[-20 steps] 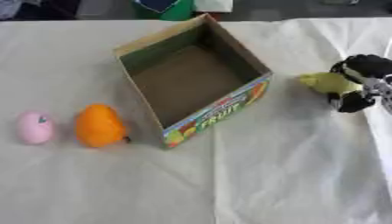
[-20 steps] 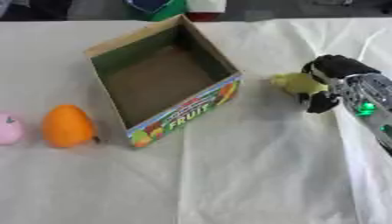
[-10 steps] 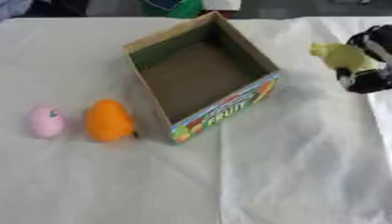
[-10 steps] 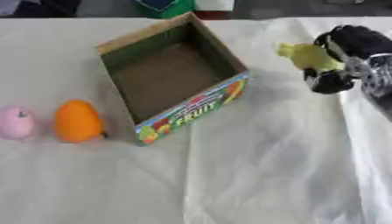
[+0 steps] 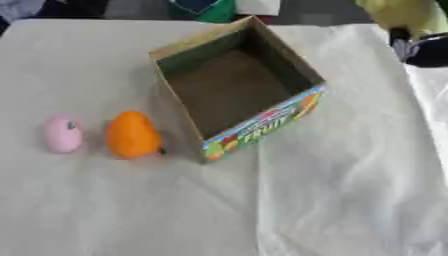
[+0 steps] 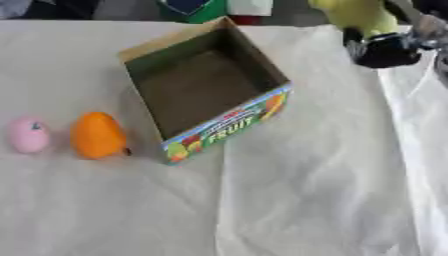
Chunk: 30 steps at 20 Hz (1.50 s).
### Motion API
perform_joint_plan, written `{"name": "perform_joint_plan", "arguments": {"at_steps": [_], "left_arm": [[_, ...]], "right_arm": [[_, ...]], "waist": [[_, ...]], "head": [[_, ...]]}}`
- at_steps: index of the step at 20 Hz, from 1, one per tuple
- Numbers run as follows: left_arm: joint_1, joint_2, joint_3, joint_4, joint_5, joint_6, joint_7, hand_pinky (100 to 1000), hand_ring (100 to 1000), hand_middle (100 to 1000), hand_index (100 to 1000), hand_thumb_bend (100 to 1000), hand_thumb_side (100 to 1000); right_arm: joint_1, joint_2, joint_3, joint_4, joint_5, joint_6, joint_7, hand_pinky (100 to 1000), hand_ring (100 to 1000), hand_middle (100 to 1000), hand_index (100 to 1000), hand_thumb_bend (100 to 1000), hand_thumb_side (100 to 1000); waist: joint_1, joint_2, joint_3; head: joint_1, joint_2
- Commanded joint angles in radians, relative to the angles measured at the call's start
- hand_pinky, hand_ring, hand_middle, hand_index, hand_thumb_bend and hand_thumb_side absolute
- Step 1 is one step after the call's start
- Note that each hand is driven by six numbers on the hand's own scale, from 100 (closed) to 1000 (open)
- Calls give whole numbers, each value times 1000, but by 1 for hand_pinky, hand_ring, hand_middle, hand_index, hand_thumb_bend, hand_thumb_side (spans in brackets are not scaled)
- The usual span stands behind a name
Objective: Pick up objects on the table and place them in the box.
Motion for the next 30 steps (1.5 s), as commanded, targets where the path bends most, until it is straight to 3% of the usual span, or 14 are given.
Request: {"name": "perform_joint_plan", "arguments": {"at_steps": [1,7,15,16,17,28,29,30], "left_arm": [[-14,42,3,-16,6,-4,-5,585,765,772,902,355,1000],[-39,40,-5,-16,18,-15,-13,583,765,773,903,357,1000],[-68,33,-14,-16,30,-24,-22,579,764,773,902,358,1000],[-72,32,-15,-16,31,-24,-23,578,764,773,902,358,1000],[-76,32,-16,-16,32,-24,-24,578,764,773,902,357,1000],[-103,28,-19,-16,42,-27,-29,573,763,773,902,357,1000],[-105,27,-19,-16,42,-27,-29,573,763,773,902,357,1000],[-106,27,-20,-16,43,-27,-29,572,763,773,902,357,1000]], "right_arm": [[-72,47,25,41,24,-22,33,601,566,370,492,100,271],[-185,193,91,181,67,-75,64,602,569,372,494,100,274],[-250,343,144,358,111,-132,64,602,575,380,497,100,276],[-255,357,148,381,116,-139,63,602,576,379,498,100,236],[-260,372,152,404,117,-147,63,603,577,382,498,100,278],[-279,456,174,584,69,-226,102,610,597,415,527,100,268],[-279,459,176,594,65,-232,112,618,614,441,550,100,255],[-280,462,178,605,62,-238,125,624,626,455,577,100,176]], "waist": [[-1,-27,6],[-5,-34,25],[-12,-32,46],[-13,-32,48],[-14,-31,52],[-23,-25,68],[-23,-26,68],[-24,-26,68]], "head": [[-12,9],[-40,14],[-69,15],[-71,16],[-73,17],[-76,16],[-75,16],[-74,15]]}}
